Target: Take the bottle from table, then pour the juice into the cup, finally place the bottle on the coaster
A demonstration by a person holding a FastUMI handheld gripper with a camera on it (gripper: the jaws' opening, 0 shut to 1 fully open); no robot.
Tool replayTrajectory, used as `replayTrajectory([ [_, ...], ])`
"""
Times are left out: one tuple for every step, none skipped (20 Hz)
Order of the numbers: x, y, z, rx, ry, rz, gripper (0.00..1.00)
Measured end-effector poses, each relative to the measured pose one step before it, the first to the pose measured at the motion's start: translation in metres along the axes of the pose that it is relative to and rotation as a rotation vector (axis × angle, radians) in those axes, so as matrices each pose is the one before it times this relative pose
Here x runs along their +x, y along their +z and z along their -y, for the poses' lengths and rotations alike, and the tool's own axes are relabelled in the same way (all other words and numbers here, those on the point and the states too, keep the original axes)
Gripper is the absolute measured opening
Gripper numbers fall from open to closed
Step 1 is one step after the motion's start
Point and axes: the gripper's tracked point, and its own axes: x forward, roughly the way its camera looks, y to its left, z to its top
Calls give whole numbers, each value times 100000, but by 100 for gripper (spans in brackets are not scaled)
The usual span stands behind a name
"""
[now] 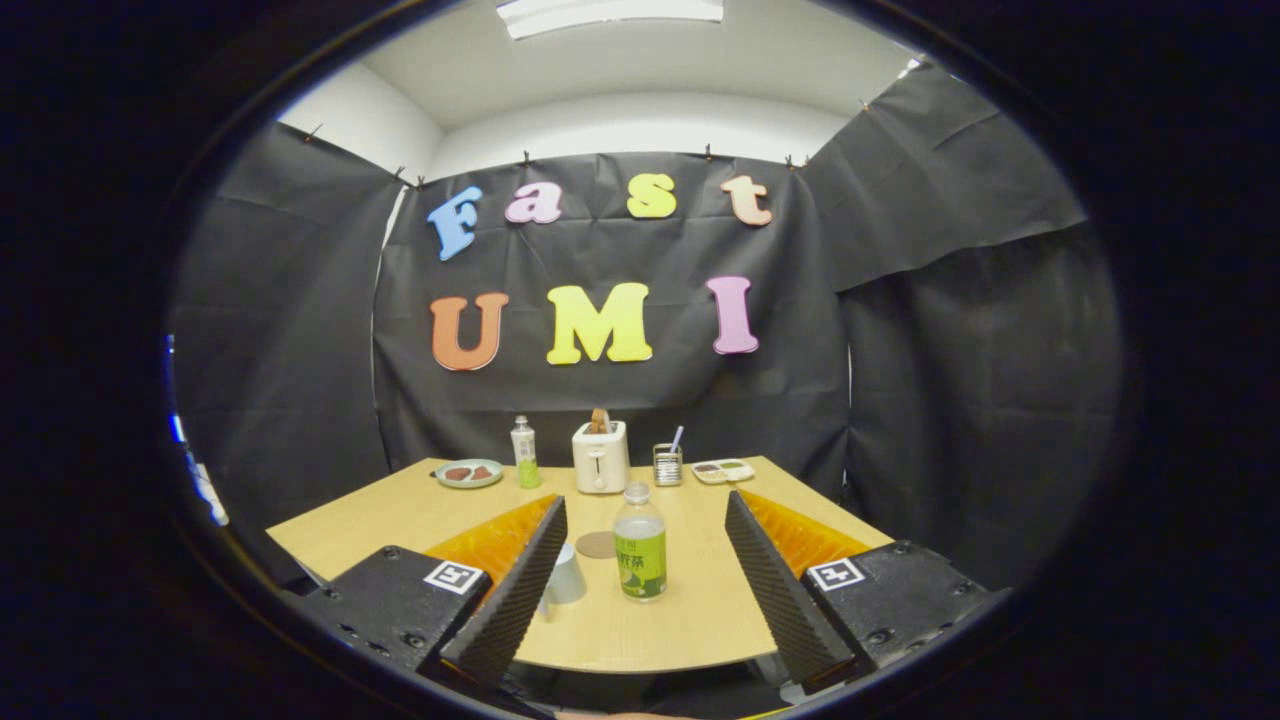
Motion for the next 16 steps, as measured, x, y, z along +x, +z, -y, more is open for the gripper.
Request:
replayTrajectory([
  [19,-45,-41,-894,-394,-134,100],
  [73,-136,-144,-706,202,-276,100],
  [12,27,-273,-625,545,-220,100],
  [42,6,-72,-442,122,181,100],
  [45,117,38,-231,-221,179,100],
  [82,-70,62,-2,-23,202,100],
  [110,3,-41,101,168,-3,100],
  [-22,24,-97,179,546,86,100],
  [24,-57,-98,-12,339,-203,100],
  [128,-97,76,15,214,-58,100],
  [106,25,-71,25,313,-62,100],
  [-43,-17,-75,-102,142,92,100],
  [-4,90,67,-282,-324,-70,100],
  [110,-146,-43,-361,-120,-178,100],
  [63,-38,-154,-558,155,-138,100],
  [-19,-4,-10,-553,-90,72,100],
])
